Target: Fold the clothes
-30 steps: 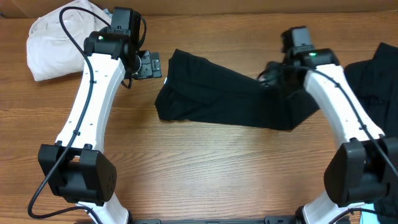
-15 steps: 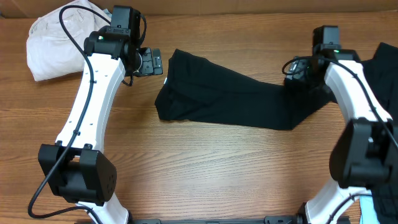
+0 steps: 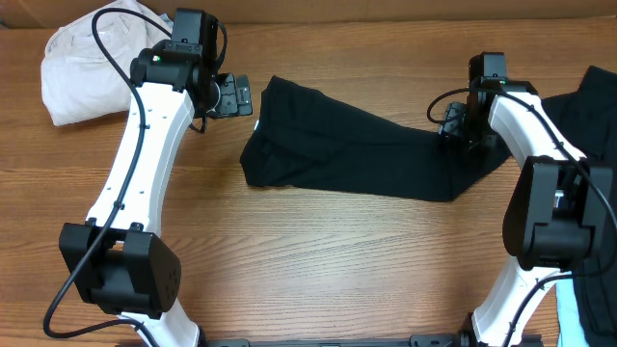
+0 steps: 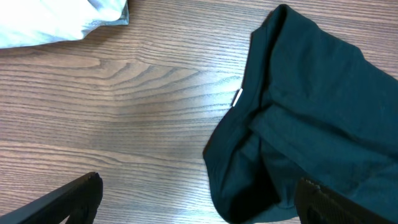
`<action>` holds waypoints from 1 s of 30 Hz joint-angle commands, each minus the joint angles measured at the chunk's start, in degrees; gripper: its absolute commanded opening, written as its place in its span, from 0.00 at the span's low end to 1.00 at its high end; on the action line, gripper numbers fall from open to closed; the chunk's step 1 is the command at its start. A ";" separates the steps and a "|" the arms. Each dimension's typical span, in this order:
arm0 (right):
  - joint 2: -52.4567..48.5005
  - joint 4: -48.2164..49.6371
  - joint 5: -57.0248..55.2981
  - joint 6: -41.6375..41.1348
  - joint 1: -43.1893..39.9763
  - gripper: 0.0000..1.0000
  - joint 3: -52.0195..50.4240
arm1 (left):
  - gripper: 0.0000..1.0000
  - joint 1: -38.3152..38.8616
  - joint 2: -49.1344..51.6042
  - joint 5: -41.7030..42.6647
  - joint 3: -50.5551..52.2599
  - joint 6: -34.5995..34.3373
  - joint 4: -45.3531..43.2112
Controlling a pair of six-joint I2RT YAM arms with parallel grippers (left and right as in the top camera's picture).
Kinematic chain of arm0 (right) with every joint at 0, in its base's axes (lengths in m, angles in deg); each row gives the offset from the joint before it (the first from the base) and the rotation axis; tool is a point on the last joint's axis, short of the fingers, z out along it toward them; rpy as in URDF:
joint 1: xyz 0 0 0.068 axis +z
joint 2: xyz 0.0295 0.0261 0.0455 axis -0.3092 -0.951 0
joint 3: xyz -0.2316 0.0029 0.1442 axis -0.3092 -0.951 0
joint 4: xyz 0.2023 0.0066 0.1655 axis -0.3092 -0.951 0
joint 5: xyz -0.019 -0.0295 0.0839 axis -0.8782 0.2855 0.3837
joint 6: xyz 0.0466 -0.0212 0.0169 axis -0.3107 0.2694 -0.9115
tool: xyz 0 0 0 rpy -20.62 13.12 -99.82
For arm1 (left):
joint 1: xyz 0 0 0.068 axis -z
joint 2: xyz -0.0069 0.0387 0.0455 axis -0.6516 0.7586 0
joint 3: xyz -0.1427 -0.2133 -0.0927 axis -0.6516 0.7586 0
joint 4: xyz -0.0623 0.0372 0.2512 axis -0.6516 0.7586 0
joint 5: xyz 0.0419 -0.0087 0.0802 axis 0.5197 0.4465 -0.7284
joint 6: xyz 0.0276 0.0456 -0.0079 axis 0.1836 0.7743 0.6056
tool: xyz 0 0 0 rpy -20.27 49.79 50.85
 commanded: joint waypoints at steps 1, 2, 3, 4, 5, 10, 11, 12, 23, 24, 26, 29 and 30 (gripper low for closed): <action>0.17 -0.26 -1.55 -1.29 -0.07 0.43 2.36 | 1.00 -0.52 0.87 0.66 -1.46 1.27 -0.22; 0.26 -0.70 -1.55 -1.27 -0.11 0.34 2.75 | 1.00 -0.52 0.87 0.66 -1.46 1.27 -0.24; 0.26 -1.07 -1.53 -1.29 -0.11 0.25 3.04 | 1.00 -0.52 0.87 0.66 -1.49 1.27 -0.24; 0.28 -1.73 -1.53 -1.31 -0.11 0.17 3.54 | 1.00 -0.52 0.87 0.66 -1.49 1.27 -0.24; 0.33 -2.67 -1.49 -1.33 -0.11 0.12 4.20 | 1.00 -0.52 0.87 0.66 -1.46 1.25 -0.26; 2.69 -10.88 -1.29 -3.93 -0.35 0.04 10.25 | 1.00 -0.52 0.87 0.66 -1.46 1.27 -0.46; 3.30 -12.24 -1.25 -4.85 -0.52 0.04 11.15 | 1.00 -0.52 0.87 0.63 -1.46 1.27 -0.46; 4.28 -14.36 -0.96 -6.14 -0.70 0.04 12.39 | 1.00 -0.52 0.87 0.66 -1.46 1.27 -0.44; 11.91 -26.97 10.93 -2.73 -0.70 0.04 14.16 | 1.00 -0.52 0.87 0.70 -1.46 1.25 -1.29; 11.91 -26.64 11.98 -2.05 0.20 0.04 14.01 | 1.00 -0.52 0.87 0.72 -1.49 1.25 -1.42; 11.91 -25.88 12.28 -1.90 2.86 0.04 13.99 | 1.00 -0.52 0.87 0.74 -1.49 1.25 -1.49; 11.89 -24.26 12.24 -1.92 8.11 0.04 13.99 | 1.00 -0.52 0.87 0.74 -1.49 1.25 -1.27; 11.85 -23.89 12.02 -1.97 9.97 0.05 13.88 | 1.00 -0.52 0.87 0.74 -1.46 1.25 -1.29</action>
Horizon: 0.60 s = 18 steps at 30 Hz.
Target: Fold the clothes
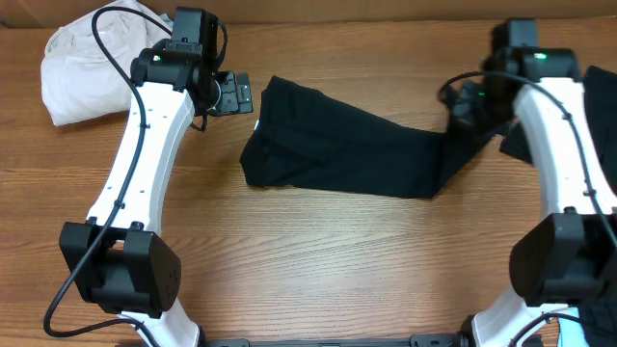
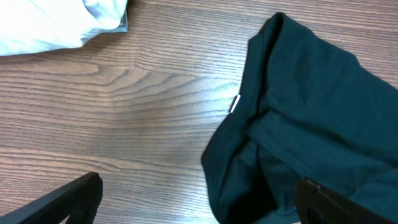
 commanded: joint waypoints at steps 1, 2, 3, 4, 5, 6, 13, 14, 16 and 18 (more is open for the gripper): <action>0.31 1.33 1.92 0.83 7.39 0.06 0.28 | 1.00 -0.52 0.70 0.68 -1.44 1.25 -0.09; 0.31 1.97 1.36 0.07 9.07 0.07 -0.22 | 1.00 -0.52 0.70 0.70 -1.46 1.16 -0.24; 0.31 2.93 1.16 -0.20 10.75 0.09 -0.98 | 1.00 -0.52 0.70 0.70 -1.44 1.01 -0.28; 0.24 4.04 0.70 -0.94 12.37 0.11 -1.97 | 1.00 -0.52 0.70 0.70 -1.44 0.96 -0.31; 0.17 5.20 0.07 -1.70 13.84 0.12 -2.97 | 1.00 -0.50 0.70 0.68 -1.44 0.94 -0.31; -0.02 6.56 -0.28 -2.43 15.19 0.13 -4.20 | 1.00 -0.50 0.70 0.70 -1.44 0.90 -0.26; -0.13 15.85 0.26 -5.79 20.90 0.37 -14.16 | 1.00 -0.52 0.70 0.66 -1.44 0.92 -0.20; -0.13 16.00 1.09 -5.77 21.29 0.43 -14.73 | 1.00 -0.50 0.70 0.68 -1.46 0.92 -0.13; -0.13 15.32 1.62 -5.77 21.81 0.69 -14.93 | 1.00 -0.52 0.70 0.68 -1.46 0.92 0.07; 0.11 14.47 1.79 -5.81 21.88 0.79 -14.60 | 1.00 -0.50 0.70 0.70 -1.44 0.92 0.20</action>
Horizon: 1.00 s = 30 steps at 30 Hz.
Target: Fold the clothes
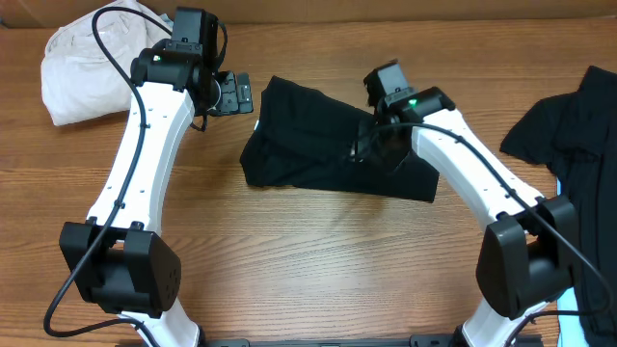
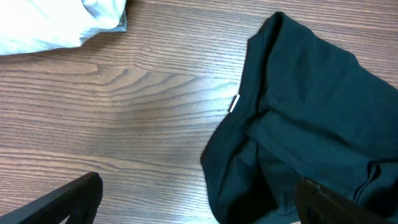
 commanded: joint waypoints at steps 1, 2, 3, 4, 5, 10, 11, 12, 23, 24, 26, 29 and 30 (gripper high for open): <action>0.44 -1.03 0.76 -0.81 0.31 0.82 0.98 | 1.00 -0.50 0.66 0.55 -1.44 0.94 0.17; 0.44 -2.10 0.92 -0.81 0.04 0.84 2.01 | 1.00 -0.50 0.66 0.55 -1.44 1.18 0.26; 0.44 -3.30 0.90 -0.81 -0.28 0.84 3.26 | 1.00 -0.52 0.66 0.55 -1.44 1.64 0.35; 0.44 -4.57 0.85 -0.81 -0.72 0.85 4.68 | 1.00 -0.52 0.70 0.66 -1.27 2.38 0.28; 0.44 -6.49 0.66 -0.76 -1.42 0.87 6.82 | 1.00 -0.52 0.74 1.57 -0.83 4.55 0.00; 0.44 -12.55 -3.04 -0.76 -4.87 0.99 12.72 | 1.00 -0.52 3.50 13.62 -0.04 16.98 -2.08; 0.44 -13.31 -3.89 -0.76 -5.81 1.00 13.20 | 1.00 -0.52 4.50 16.44 -0.04 19.32 -2.67; 0.44 -14.10 -4.44 -0.68 -6.93 1.00 13.51 | 1.00 -0.48 5.79 18.99 -0.04 21.33 -3.30; 0.44 -18.82 -4.46 0.96 -14.58 1.00 13.44 | 1.00 -0.74 17.99 22.56 -0.04 27.56 -5.38; 0.44 -18.86 -4.50 0.98 -14.58 1.00 13.42 | 1.00 -0.76 18.49 22.56 -0.04 28.98 -5.75; 0.44 -18.86 -4.66 1.20 -14.58 1.00 13.42 | 1.00 -0.72 19.43 22.58 -0.04 30.80 -6.19; 0.44 -18.88 -4.92 1.18 -14.58 1.00 13.42 | 1.00 -0.55 21.16 23.32 -0.04 32.33 -6.36; 0.44 -18.88 -4.92 1.18 -14.58 1.00 13.42 | 1.00 -0.50 21.46 23.87 -0.04 32.65 -6.29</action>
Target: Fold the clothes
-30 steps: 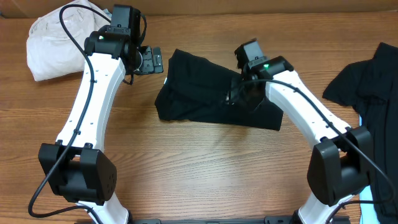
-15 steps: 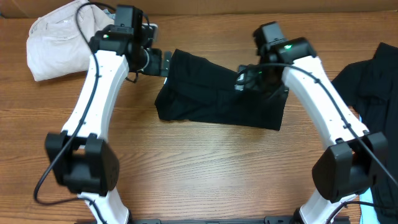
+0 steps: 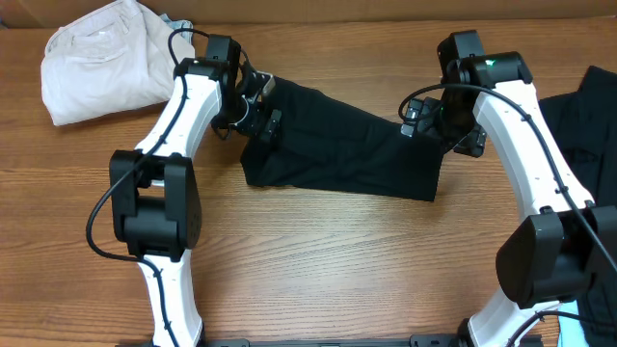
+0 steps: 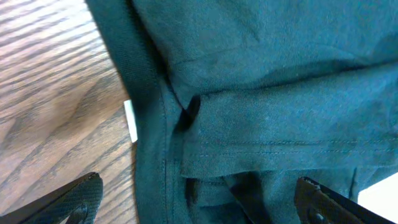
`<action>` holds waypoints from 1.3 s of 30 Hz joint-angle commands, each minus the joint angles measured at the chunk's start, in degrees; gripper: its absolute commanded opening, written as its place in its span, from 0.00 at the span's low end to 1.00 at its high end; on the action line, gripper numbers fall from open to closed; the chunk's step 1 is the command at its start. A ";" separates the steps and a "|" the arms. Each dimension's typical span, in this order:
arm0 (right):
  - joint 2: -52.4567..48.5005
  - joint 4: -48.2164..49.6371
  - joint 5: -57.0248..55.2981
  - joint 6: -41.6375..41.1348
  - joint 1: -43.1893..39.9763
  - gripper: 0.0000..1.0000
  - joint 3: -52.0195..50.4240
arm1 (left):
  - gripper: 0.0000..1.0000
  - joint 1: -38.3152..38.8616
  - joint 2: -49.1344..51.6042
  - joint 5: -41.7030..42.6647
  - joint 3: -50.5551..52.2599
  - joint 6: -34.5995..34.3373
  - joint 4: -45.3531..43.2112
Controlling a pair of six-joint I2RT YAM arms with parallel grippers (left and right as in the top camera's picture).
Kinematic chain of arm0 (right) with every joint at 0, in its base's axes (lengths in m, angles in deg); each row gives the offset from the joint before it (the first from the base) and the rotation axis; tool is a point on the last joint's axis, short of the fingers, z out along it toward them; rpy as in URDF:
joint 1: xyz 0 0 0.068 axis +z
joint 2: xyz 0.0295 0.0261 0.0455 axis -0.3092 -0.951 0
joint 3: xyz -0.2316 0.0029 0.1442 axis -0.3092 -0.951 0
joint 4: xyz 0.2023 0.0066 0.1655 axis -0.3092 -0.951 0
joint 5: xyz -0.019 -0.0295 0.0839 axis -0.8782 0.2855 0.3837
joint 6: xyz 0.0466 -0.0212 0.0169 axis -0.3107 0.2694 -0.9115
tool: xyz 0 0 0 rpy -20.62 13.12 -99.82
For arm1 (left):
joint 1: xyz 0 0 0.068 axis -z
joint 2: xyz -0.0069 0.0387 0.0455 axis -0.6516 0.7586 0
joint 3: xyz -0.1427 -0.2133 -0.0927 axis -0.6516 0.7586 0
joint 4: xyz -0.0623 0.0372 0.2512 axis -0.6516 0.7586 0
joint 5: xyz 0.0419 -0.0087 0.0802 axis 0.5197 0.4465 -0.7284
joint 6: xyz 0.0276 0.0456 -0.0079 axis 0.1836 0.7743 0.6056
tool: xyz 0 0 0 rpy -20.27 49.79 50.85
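Note:
A black garment [image 3: 337,145] lies across the middle of the table, its right end doubled over so that its right edge sits near my right arm. My left gripper [image 3: 258,111] hovers low over the garment's left end. In the left wrist view the gripper [image 4: 202,199] is open, with dark fabric [image 4: 267,93] and a small white tag [image 4: 130,121] filling the space between its fingertips [image 4: 68,199]. My right gripper [image 3: 424,118] is over the folded right edge; its jaws do not show clearly from overhead.
A heap of white clothes [image 3: 96,58] lies at the back left. More black clothing [image 3: 583,106] lies at the right edge, behind my right arm. The wooden table [image 3: 318,260] extends toward the front.
My left gripper has moved from beside the garment's left end to low over it. My right gripper has gone from the garment's middle back to its right edge; the fold stays.
The garment lay stretched out long with my right gripper at its far right end. Then that end was raised off the table, then it was over the garment's middle. Now the garment is shorter, and both grippers are over its two ends.

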 commanded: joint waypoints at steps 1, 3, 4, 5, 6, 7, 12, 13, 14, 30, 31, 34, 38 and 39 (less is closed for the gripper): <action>0.66 0.07 -0.79 0.52 0.09 1.00 0.98 | 1.00 -0.44 2.58 2.71 -0.13 3.93 -0.17; 0.66 0.00 -0.79 0.55 0.09 1.00 0.98 | 0.99 -0.42 3.61 3.08 -0.13 3.91 -0.02; 0.66 -0.09 -0.79 0.55 0.09 1.00 0.98 | 0.98 -0.42 4.13 3.02 -0.13 3.91 0.09; 0.66 -0.17 -0.79 0.55 0.09 1.00 0.98 | 0.97 -0.42 4.37 3.04 -0.13 3.89 0.26; 0.66 -0.31 -0.83 0.55 0.09 1.00 0.98 | 0.96 -0.42 4.72 3.04 -0.13 3.89 0.33; 0.66 -0.42 -1.16 0.55 0.09 1.00 0.98 | 0.96 -0.39 4.83 3.08 -0.13 3.87 0.31; 0.66 -0.57 -1.84 0.50 0.09 1.00 0.98 | 0.84 -0.28 5.14 3.43 -0.13 3.87 0.24; 0.66 -0.57 -1.84 0.48 0.09 1.00 0.98 | 0.83 -0.17 5.16 3.48 -0.13 3.76 0.20; 0.66 -0.57 -1.84 0.50 0.09 1.00 0.98 | 0.81 -0.07 5.27 3.63 -0.13 3.45 -0.04; 0.63 6.05 2.56 0.50 0.09 0.84 -0.07 | 0.04 -1.60 5.07 -5.20 -4.42 -3.30 6.56; 0.63 7.06 3.34 0.50 0.09 0.80 -0.55 | 0.04 -2.16 4.76 -5.27 -5.64 -4.09 7.67; 0.63 10.62 5.84 0.50 0.09 0.67 -3.10 | 0.04 -3.80 3.67 -5.60 -10.64 -6.54 11.72; 0.63 16.04 8.85 0.55 0.09 0.53 -7.74 | 0.04 -4.59 2.84 -5.60 -19.76 -6.88 18.34; 0.63 17.68 9.94 0.55 0.13 0.49 -8.92 | 0.04 -4.59 2.80 -5.60 -22.36 -6.88 20.20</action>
